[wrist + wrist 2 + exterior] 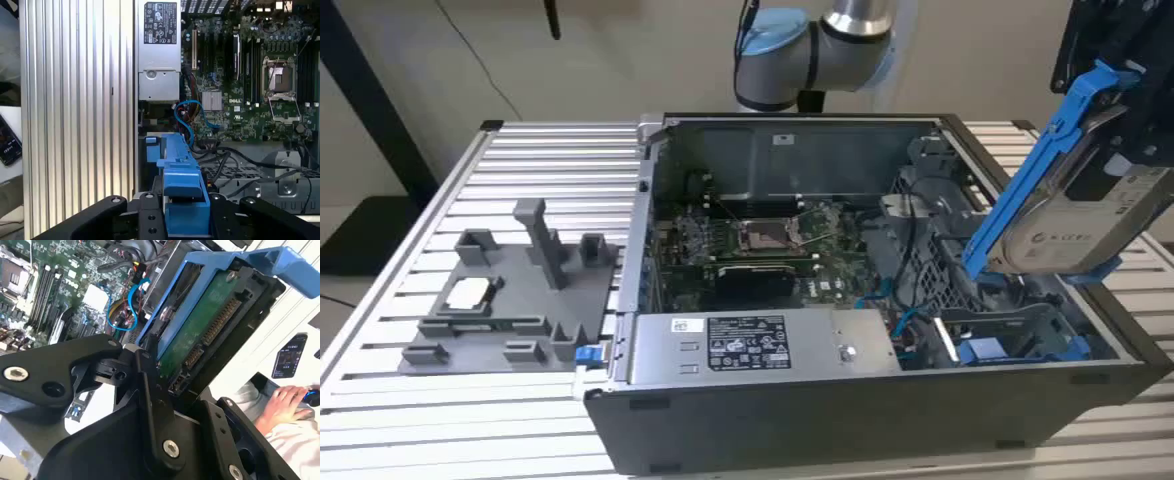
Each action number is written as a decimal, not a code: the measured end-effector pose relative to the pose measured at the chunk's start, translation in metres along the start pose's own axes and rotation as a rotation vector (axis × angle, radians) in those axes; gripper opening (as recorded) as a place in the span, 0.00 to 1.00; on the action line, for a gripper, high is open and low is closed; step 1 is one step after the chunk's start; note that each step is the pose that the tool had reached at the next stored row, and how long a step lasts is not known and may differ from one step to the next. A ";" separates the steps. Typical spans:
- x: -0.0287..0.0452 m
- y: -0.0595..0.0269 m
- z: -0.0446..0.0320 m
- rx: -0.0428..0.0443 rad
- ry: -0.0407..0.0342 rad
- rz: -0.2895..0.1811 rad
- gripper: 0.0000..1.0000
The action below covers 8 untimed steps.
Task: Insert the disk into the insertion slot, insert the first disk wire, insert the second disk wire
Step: 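Insert the disk into the insertion slot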
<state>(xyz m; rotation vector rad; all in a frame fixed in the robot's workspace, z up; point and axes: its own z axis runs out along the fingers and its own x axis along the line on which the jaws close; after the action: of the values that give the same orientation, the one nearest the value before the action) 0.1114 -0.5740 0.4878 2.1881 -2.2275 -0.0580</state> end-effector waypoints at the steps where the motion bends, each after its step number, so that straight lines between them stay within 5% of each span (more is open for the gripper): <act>1: 0.0000 0.0000 0.0000 0.0000 -0.0003 0.000 0.33; 8: 0.0000 0.0000 0.0000 0.0000 -0.0018 0.000 0.33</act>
<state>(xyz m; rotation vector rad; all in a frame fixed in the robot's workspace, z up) 0.1113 -0.5740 0.4878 2.1888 -2.2284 -0.0601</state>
